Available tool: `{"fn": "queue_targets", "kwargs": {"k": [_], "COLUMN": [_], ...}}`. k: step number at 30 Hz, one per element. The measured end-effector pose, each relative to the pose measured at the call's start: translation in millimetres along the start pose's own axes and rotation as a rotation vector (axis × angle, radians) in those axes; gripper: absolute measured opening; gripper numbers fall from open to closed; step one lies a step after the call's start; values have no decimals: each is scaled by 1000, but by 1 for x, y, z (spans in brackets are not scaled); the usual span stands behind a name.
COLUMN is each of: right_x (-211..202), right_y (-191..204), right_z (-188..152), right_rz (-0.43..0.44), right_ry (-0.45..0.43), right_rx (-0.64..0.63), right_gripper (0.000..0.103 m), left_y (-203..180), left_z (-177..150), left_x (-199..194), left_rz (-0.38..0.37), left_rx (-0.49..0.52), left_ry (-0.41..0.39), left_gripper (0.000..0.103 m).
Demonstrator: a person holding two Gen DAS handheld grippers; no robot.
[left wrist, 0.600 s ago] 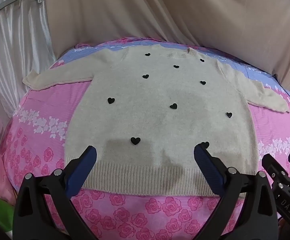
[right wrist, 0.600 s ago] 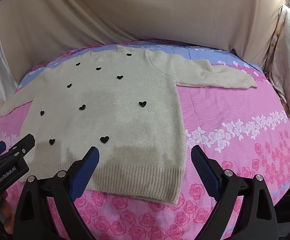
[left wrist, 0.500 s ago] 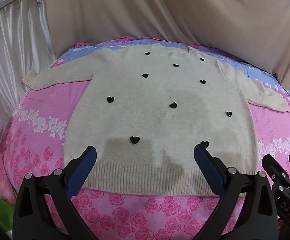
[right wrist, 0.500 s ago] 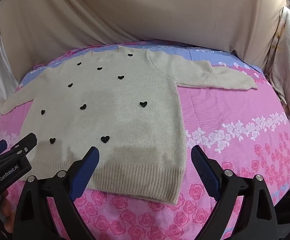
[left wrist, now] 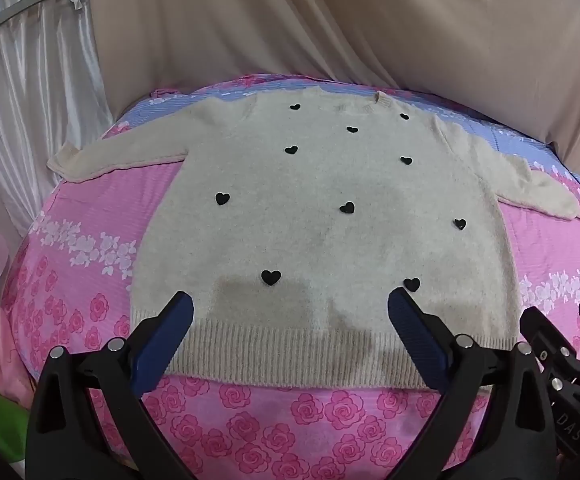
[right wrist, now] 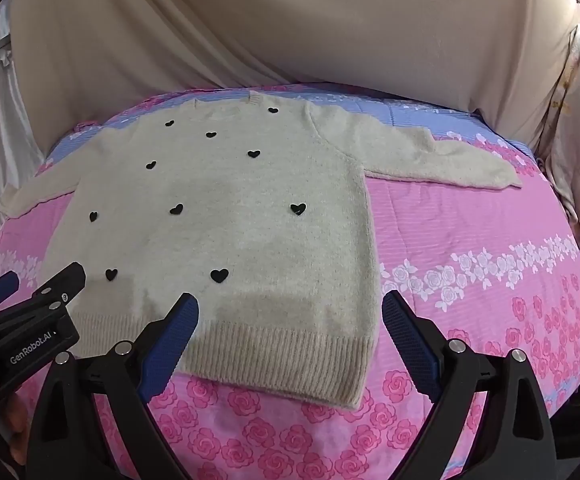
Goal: Fold small clothes
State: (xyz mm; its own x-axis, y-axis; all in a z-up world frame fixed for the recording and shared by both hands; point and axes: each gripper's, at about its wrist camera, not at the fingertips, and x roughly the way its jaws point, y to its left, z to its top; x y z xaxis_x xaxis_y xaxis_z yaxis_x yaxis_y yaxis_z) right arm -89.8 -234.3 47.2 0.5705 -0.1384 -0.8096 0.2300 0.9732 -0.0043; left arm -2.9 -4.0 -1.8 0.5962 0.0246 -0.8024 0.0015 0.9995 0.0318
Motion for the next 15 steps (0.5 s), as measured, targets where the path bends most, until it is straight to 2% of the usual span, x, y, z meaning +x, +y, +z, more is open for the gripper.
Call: {"fn": "queue_targets", "kwargs": {"k": [15], "right_x": [1], "right_y": [8], "right_z": [1], "right_rz": [17], "right_ry": [-13], "right_rx": [-31], "right_gripper": [91], "left_y": [-2], "left_z": [-1], "left_x": [2], "left_rz": [11], "left_rx": [16], "left_ry": [5], "left_gripper": [96]}}
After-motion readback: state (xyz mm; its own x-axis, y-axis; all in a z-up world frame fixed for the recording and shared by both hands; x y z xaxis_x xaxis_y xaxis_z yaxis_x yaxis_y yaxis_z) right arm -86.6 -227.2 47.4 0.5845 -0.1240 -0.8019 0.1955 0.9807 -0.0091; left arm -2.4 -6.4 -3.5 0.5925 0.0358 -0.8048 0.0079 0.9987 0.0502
